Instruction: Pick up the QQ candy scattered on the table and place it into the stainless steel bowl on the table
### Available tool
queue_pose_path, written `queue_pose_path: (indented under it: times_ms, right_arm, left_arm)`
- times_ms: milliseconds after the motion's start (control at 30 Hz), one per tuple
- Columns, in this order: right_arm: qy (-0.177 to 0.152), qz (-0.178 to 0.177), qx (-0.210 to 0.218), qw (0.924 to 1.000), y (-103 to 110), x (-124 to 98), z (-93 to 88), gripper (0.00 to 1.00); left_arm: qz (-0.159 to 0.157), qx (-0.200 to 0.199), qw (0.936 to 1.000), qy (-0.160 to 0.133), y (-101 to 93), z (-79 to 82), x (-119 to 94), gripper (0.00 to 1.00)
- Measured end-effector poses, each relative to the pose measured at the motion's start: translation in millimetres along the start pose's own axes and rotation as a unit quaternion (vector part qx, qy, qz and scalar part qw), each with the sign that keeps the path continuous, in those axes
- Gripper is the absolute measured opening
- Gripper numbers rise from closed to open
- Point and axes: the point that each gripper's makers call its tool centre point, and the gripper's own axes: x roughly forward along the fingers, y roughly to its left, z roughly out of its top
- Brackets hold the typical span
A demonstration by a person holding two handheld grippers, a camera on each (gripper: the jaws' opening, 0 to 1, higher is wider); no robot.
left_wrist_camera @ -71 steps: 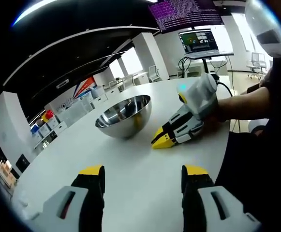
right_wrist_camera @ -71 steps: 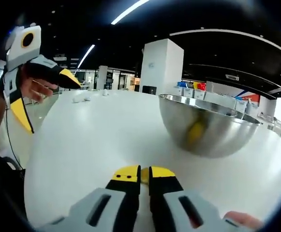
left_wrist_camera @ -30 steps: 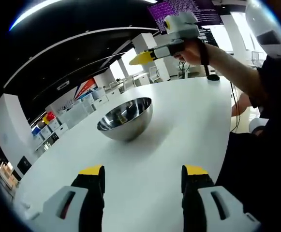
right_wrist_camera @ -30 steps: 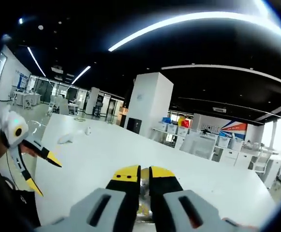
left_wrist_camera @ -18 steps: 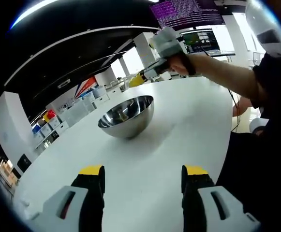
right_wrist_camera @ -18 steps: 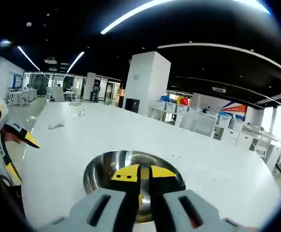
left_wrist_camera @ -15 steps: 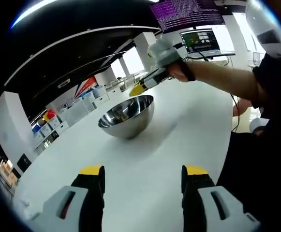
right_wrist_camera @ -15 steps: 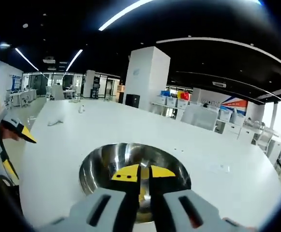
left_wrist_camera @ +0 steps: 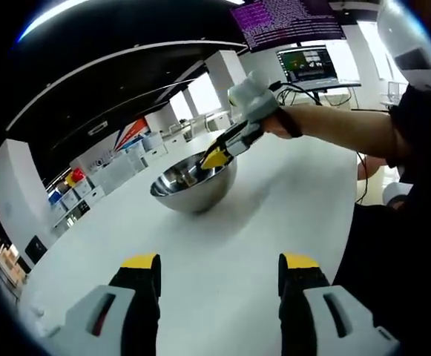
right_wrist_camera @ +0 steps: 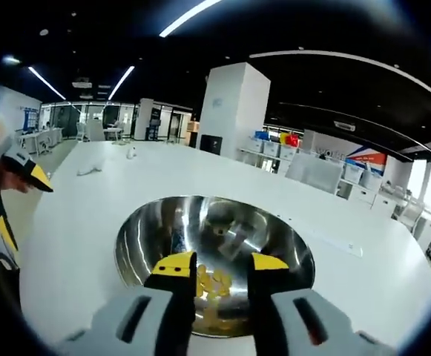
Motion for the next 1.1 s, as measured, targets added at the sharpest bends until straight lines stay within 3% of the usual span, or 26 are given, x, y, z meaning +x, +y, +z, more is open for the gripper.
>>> queue_pose_path:
  times_ms: [300, 433, 567, 633, 733, 833, 900, 1000, 1067, 1100]
  right_arm:
    - [-0.007, -0.007, 0.007, 0.9999, -9, -4, 4.9, 0.26]
    - [-0.021, 0.032, 0.005, 0.9993, -7, -9, 14.2, 0.43]
    - [-0.080, 0.081, -0.023, 0.9932, -4, -28, 37.1, 0.59]
    - [-0.104, 0.109, -0.032, 0.9881, -2, -38, 43.7, 0.73]
    - [-0.118, 0.162, -0.023, 0.9795, 0, -52, 38.9, 0.97]
    - [-0.118, 0.198, 0.007, 0.9730, -5, -63, 24.9, 0.97]
    - [-0.116, 0.200, 0.007, 0.9729, -13, -59, 13.2, 0.97]
    - [-0.105, 0.193, 0.016, 0.9753, -30, -42, -6.7, 0.97]
    - [-0.095, 0.204, 0.024, 0.9741, -36, -30, -22.1, 0.97]
    - [-0.095, 0.214, 0.034, 0.9716, -36, -26, -26.1, 0.97]
  left_arm:
    - [0.000, 0.002, 1.0000, 0.003, 1.0, -0.8, -2, 0.64]
    - [-0.002, 0.012, 0.9998, -0.014, 13.2, 12.0, -8, 0.70]
    - [0.000, 0.031, 0.9990, -0.032, 38.3, 25.7, -1, 0.79]
    - [-0.038, 0.035, 0.9982, -0.032, 40.2, 27.6, 11, 0.86]
    - [-0.104, 0.017, 0.9920, -0.070, 41.5, 34.4, 36, 0.93]
    - [-0.125, -0.001, 0.9866, -0.105, 57.9, 36.9, 66, 0.95]
    - [-0.144, -0.060, 0.9813, -0.113, 71.1, 29.9, 94, 0.95]
    - [-0.148, -0.056, 0.9809, -0.113, 83.7, 15.2, 129, 0.95]
    - [-0.150, -0.040, 0.9783, -0.138, 90.1, 14.7, 149, 0.95]
    - [-0.157, -0.052, 0.9744, -0.153, 91.0, 17.6, 156, 0.95]
